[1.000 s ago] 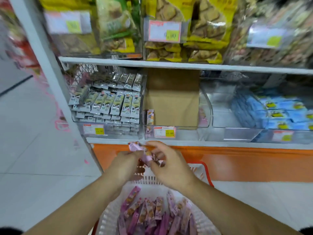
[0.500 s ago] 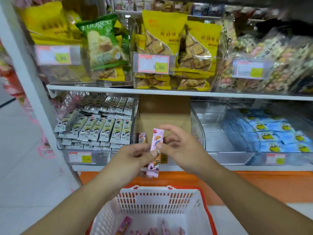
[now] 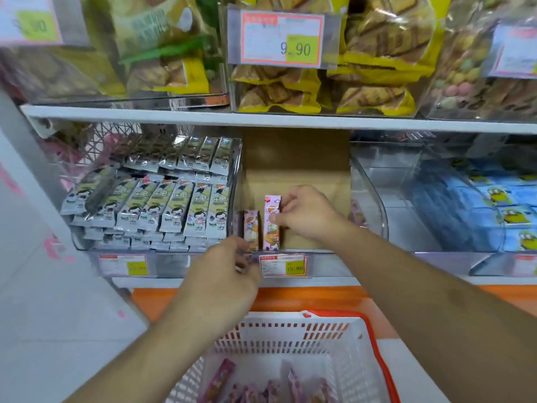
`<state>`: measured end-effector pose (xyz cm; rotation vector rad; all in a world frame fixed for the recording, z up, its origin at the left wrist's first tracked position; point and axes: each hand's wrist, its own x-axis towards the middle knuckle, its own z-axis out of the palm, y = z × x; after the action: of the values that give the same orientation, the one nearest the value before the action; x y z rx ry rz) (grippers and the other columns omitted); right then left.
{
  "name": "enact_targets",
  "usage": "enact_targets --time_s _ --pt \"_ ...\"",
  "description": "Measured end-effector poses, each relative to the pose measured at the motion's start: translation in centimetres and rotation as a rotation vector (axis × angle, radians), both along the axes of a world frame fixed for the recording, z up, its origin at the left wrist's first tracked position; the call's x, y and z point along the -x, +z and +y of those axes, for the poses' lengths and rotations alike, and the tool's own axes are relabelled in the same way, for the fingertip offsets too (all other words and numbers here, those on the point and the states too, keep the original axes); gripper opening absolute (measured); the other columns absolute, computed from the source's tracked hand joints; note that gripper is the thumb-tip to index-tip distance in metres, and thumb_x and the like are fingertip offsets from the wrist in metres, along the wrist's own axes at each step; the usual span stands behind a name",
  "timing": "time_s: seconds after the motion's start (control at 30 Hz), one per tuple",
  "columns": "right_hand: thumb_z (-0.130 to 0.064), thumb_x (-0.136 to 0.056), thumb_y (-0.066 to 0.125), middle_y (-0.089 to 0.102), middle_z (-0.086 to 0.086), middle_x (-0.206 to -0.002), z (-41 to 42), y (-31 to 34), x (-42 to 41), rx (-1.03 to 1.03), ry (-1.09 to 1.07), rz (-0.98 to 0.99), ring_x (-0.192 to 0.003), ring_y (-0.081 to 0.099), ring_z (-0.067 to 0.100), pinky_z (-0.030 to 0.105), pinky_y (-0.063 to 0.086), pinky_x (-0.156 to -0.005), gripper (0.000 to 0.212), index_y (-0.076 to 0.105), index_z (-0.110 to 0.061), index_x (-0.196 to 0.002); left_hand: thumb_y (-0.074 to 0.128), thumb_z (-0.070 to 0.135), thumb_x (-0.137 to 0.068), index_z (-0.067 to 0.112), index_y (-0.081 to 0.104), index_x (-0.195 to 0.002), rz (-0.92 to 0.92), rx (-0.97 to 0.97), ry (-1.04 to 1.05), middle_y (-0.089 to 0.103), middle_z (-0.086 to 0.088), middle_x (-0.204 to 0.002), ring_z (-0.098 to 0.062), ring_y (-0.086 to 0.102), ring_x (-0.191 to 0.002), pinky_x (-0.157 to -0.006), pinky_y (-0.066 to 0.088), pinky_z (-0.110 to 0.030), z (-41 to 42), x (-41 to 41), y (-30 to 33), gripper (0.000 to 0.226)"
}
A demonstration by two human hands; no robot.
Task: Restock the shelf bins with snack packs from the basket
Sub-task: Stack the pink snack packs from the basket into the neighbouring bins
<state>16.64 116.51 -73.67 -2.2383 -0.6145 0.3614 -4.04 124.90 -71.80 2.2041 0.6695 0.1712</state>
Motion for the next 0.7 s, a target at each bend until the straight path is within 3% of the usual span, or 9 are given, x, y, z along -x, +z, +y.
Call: enact_targets --time_s 0.13,0.23,0.47,0.7 --pt "-0.027 -0.074 0.093 0.076 -0.002 -0.076 1.2 -1.4 -0.4 0.034 0.01 -0.008 -0.078 0.075 0.025 0.049 0.064 -0.077 0.025 0.071 -0.02 -0.079 0.062 0.034 -0.095 0.034 0.06 -0.125 0.013 -0.075 -0.01 0.066 0.016 -0.102 -0.002 0.064 -0.085 -0.067 0.045 -0.017 0.0 0.0 -0.6 0.03" --pt "-0.028 -0.072 0.095 0.076 -0.003 -0.077 1.6 -1.3 -0.5 0.051 0.019 -0.039 -0.076 0.075 0.024 0.048 0.065 -0.077 0.024 0.072 -0.022 -0.079 0.061 0.034 -0.094 0.035 0.058 -0.124 0.016 -0.051 -0.012 0.065 0.014 -0.105 -0.007 0.065 -0.082 -0.066 0.045 -0.024 0.0 0.0 -0.8 0.031" --pt "-0.025 -0.074 0.094 0.075 0.007 -0.086 2.3 -1.2 0.2 0.142 0.008 -0.083 -0.082 0.075 0.03 0.049 0.064 -0.075 0.033 0.064 -0.018 -0.088 0.06 0.033 -0.095 0.037 0.056 -0.128 0.021 -0.007 -0.014 0.064 0.017 -0.107 -0.009 0.064 -0.075 -0.063 0.045 -0.024 0.2 0.2 -0.9 0.033" --pt "-0.024 -0.08 0.089 0.077 0.011 -0.085 1.9 -0.4 0.8 0.176 0.017 -0.004 -0.082 0.077 0.031 0.053 0.064 -0.077 0.025 0.068 -0.012 -0.083 0.06 0.032 -0.097 0.039 0.054 -0.134 0.018 -0.009 -0.024 0.061 0.022 -0.109 -0.002 0.066 -0.082 -0.065 0.048 -0.02 0.1 0.6 -0.8 0.038"
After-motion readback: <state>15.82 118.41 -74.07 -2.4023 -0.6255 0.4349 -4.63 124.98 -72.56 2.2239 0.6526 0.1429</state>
